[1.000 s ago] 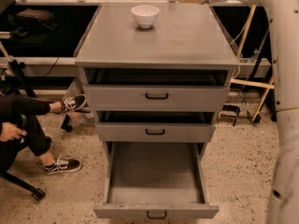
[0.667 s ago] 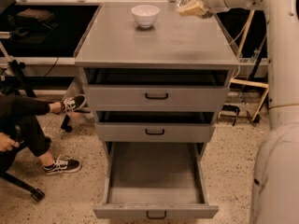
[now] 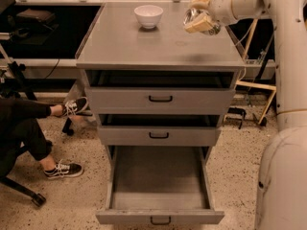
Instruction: Pick 7up can from bottom drawer and place on counter
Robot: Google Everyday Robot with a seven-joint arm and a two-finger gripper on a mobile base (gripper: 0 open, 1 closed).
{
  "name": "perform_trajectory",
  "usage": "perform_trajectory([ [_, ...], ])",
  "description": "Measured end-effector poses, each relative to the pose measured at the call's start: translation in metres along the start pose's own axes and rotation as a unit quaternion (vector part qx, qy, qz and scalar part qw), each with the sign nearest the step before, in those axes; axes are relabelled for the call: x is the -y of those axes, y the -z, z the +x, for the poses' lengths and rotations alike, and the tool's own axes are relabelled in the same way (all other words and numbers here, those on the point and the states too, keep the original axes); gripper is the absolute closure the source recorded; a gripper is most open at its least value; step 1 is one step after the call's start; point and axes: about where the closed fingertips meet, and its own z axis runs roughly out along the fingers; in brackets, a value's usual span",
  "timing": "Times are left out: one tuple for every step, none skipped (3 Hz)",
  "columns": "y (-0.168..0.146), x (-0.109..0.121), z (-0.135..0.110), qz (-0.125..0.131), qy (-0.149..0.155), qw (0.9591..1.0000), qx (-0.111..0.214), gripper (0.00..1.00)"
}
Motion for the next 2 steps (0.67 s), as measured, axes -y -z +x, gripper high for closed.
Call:
perform_trajectory([
  [-0.019, -0.005, 0.011, -0.01, -0.004, 0.9999, -0.011, 1.0],
  [-0.067, -0.026, 0.047, -0.049, -0.015, 0.9977, -0.043, 1.0],
])
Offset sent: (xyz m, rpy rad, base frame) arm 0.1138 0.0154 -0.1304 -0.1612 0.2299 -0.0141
